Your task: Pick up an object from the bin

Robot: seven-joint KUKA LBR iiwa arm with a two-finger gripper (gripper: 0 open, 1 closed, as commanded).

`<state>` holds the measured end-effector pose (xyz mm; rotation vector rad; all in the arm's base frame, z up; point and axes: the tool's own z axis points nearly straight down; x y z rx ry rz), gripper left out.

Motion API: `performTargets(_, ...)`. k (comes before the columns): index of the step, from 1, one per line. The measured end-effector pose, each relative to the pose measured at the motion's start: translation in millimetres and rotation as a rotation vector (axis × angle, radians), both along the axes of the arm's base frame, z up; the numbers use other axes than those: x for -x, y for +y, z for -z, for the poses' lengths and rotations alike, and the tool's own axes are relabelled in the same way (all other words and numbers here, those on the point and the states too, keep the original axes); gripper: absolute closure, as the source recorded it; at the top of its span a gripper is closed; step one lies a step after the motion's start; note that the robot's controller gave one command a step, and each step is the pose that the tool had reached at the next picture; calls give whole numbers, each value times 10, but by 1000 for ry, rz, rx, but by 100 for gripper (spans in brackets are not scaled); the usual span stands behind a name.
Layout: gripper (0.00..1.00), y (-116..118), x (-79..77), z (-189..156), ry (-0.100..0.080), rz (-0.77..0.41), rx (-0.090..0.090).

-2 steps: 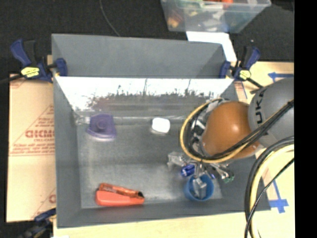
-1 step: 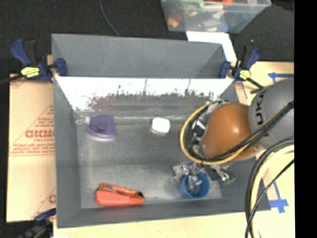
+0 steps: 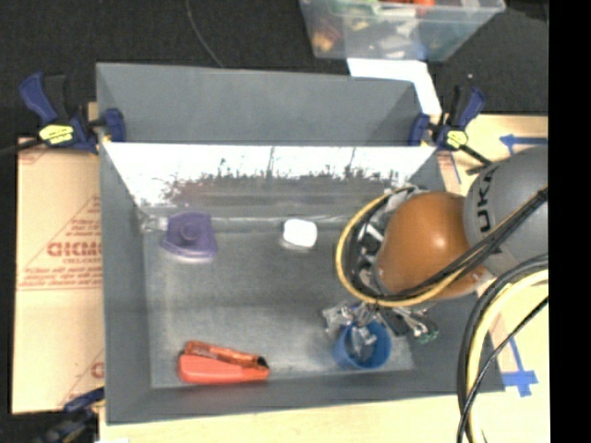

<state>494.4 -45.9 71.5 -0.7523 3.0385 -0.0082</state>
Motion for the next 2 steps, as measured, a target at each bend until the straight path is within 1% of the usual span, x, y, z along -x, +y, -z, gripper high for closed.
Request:
performTargets(1, 100, -3, 9, -206, 2, 4, 0)
performTargets(2, 100, -3, 20, -702, 6, 5, -1)
